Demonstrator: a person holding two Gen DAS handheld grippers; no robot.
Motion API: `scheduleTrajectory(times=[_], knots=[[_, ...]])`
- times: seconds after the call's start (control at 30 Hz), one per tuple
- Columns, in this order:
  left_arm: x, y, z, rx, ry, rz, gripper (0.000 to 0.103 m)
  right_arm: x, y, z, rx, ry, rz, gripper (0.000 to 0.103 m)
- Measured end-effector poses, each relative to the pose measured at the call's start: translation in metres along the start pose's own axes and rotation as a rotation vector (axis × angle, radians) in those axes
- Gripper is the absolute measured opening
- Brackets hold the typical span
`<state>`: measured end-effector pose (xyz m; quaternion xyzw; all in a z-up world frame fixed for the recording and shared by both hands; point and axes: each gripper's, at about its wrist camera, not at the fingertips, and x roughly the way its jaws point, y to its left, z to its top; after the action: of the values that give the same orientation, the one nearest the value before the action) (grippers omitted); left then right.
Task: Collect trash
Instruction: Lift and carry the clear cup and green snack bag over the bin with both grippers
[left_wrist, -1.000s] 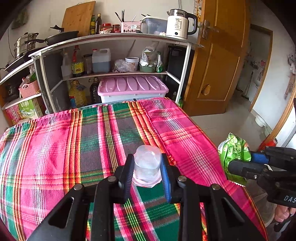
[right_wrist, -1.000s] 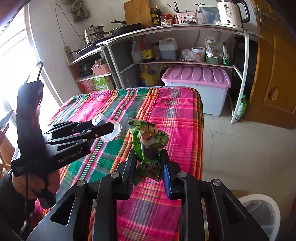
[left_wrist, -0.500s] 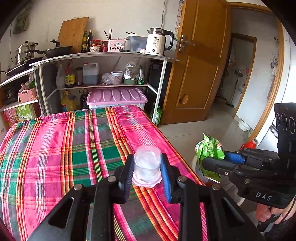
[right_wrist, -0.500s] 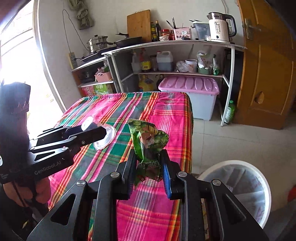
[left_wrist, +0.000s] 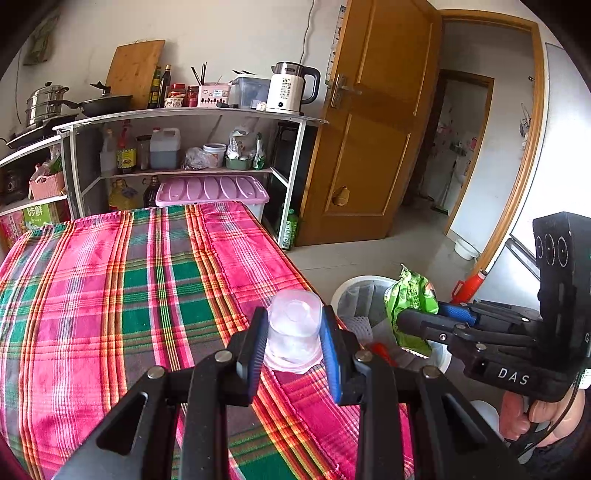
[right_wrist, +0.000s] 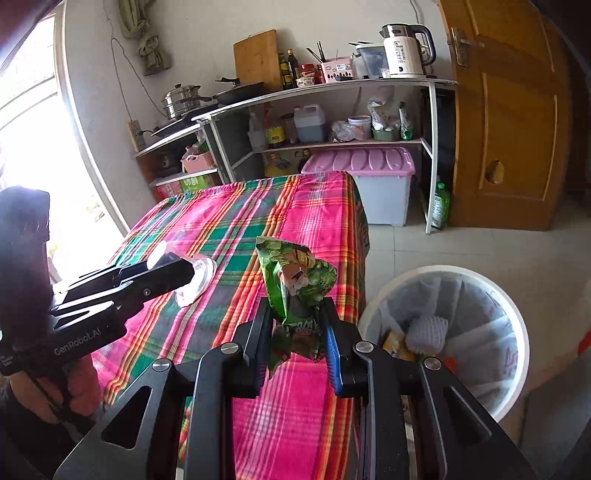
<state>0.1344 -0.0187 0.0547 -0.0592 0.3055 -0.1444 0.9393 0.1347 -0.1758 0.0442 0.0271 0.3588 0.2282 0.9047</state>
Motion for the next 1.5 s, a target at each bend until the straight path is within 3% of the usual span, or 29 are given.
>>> scheduleTrajectory(times=[0.5,1.07,1.5], knots=[[0.016,-0.038,-0.012,0.021,0.032,-0.046,0.03,-0.016,-0.034,-0.02,0.062,-0.01,-0.039,0.027],[0.08,-0.084,0.001,0.075,0.092,-0.145,0.03,-0.015,-0.111,-0.036,0.202,0.006,-0.143,0.027],[0.123,-0.11,-0.001,0.093,0.156,-0.183,0.03,-0.002,-0.147,-0.045,0.271,0.041,-0.179,0.029]])
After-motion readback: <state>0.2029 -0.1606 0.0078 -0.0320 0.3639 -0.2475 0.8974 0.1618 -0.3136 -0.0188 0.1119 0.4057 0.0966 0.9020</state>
